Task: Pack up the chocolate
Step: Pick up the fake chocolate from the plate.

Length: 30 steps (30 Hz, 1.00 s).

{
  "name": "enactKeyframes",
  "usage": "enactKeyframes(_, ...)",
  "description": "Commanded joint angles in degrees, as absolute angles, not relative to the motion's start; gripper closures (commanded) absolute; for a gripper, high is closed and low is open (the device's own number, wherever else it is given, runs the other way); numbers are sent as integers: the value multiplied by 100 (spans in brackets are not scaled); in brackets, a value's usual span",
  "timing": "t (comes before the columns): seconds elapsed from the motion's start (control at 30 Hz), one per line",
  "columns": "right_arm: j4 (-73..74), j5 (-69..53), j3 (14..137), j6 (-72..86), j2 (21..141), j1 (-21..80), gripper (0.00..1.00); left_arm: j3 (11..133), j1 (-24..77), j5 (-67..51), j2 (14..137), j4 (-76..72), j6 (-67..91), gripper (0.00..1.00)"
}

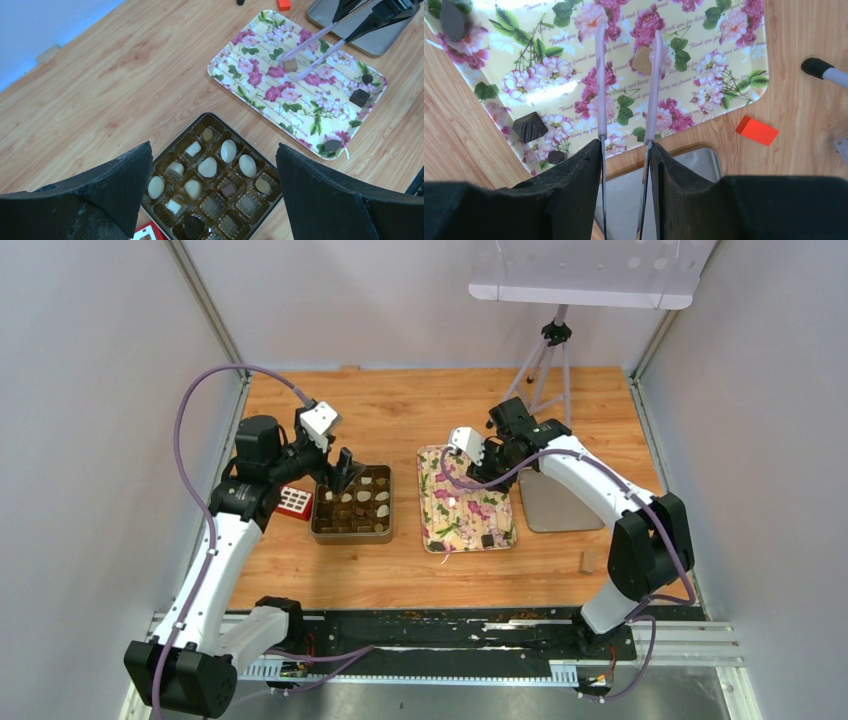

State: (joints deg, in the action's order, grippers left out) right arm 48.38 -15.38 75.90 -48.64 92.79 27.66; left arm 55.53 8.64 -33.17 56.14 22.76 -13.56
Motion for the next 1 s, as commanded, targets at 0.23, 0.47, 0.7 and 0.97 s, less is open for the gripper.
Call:
enactKeyframes(0.23, 4659, -1588, 7969, -4404, 9702, 2352, 60, 5494, 844, -3461, 5461, 2146, -1463, 0)
enactKeyframes(0.47, 4634, -1625, 7971, -4379, 9862, 2316, 61, 5476, 844, -3489, 5475, 2136, -1486, 0)
enactKeyframes(0.7, 4799, -1729, 7993, -4330, 9943, 2274, 69, 5452, 844, -3516, 5511, 2072, -1482, 0)
enactKeyframes(0.97, 5113, -2048, 8412, -4299, 9782, 2200, 80, 5423, 844, -3458, 5493, 2094, -1483, 0)
